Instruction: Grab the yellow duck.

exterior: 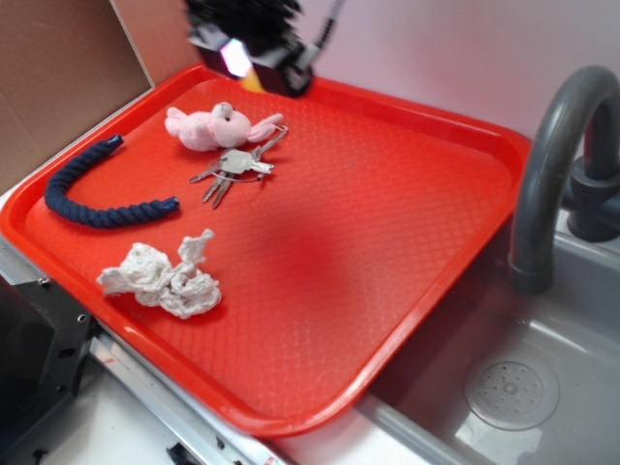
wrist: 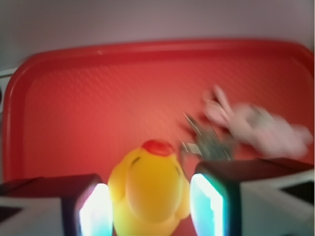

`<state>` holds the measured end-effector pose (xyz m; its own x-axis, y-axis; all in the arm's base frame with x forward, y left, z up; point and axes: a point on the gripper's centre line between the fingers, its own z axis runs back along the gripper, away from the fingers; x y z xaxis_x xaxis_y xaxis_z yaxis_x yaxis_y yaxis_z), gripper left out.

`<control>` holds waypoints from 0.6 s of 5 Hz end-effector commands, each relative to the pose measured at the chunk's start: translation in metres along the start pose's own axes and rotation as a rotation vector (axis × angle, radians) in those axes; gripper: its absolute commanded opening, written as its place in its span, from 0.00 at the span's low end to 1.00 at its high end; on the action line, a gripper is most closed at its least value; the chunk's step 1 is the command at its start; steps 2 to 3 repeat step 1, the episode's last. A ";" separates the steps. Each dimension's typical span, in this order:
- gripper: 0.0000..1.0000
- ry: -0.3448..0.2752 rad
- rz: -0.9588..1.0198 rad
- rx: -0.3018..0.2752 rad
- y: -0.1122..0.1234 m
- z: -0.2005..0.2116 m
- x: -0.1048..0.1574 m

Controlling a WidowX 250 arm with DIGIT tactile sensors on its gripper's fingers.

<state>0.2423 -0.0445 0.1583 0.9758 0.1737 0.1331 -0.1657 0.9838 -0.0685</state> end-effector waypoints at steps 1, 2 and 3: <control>0.00 0.046 0.026 -0.112 0.005 0.041 -0.019; 0.00 0.046 0.026 -0.112 0.005 0.041 -0.019; 0.00 0.046 0.026 -0.112 0.005 0.041 -0.019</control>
